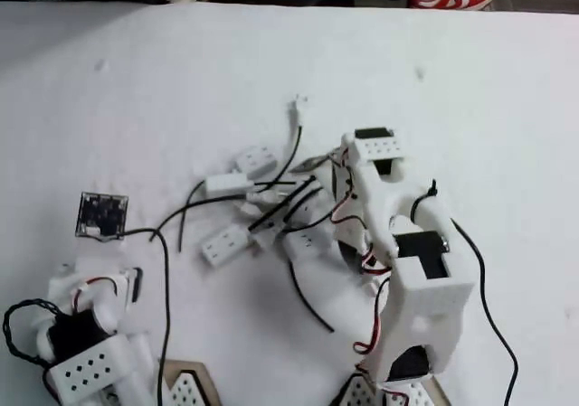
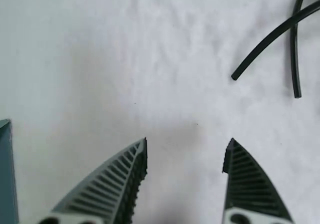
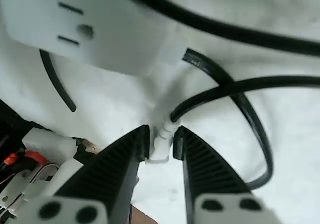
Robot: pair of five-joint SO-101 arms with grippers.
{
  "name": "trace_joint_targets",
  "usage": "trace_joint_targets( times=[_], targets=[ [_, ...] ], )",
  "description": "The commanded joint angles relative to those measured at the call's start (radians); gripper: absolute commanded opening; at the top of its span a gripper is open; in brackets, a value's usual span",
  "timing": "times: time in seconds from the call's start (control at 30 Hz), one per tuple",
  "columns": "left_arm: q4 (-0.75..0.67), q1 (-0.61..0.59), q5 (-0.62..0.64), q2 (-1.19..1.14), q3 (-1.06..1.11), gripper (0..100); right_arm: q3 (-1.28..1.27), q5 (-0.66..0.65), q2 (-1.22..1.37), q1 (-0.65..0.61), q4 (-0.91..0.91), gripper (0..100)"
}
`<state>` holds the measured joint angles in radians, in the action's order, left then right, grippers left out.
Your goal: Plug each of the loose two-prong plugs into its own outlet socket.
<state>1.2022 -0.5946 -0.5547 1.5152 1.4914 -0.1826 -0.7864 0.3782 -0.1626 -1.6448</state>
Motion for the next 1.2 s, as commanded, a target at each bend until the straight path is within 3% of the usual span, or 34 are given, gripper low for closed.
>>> trace_joint_targets(
  times=[0.0, 0.43, 0.7, 0.93, 1.17],
  targets=[
    [-0.018, 0.007, 0.002, 0.008, -0.005, 25, 0.075, 0.011, -0.002, 0.035, -0.045, 9.0],
    [-0.017, 0.007, 0.002, 0.008, -0.005, 25, 0.057, 0.011, 0.133, 0.004, -0.059, 8.7],
    [-0.017, 0.007, 0.002, 0.008, -0.005, 25, 0.057, 0.006, 0.117, 0.002, -0.059, 1.8],
    [-0.018, 0.007, 0.002, 0.008, 0.002, 25, 0.005, 0.009, -0.186, -0.018, -0.061, 1.7],
    [-0.018, 0.007, 0.002, 0.008, 0.003, 25, -0.120, 0.011, -0.582, -0.177, -0.062, 1.9]
  ],
)
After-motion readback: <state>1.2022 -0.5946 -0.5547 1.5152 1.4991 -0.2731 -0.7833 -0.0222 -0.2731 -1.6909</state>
